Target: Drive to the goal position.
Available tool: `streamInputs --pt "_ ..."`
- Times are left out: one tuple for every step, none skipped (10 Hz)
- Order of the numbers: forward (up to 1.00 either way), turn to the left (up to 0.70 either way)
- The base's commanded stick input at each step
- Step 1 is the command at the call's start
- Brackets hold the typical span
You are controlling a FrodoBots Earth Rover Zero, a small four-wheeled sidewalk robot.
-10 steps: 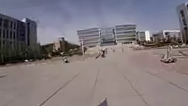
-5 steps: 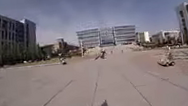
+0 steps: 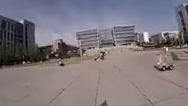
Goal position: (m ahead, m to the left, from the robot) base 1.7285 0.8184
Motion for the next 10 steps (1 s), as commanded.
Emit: streamInputs --pt "-1.00 0.00" --pt "-1.00 0.00" --pt "-1.00 0.00" --pt "-0.98 0.00" --pt "-0.15 0.00" --pt "0.00 0.00" --pt "0.00 0.00" --pt "0.00 0.00" --pt "0.00 0.00" --pt "0.00 0.00"
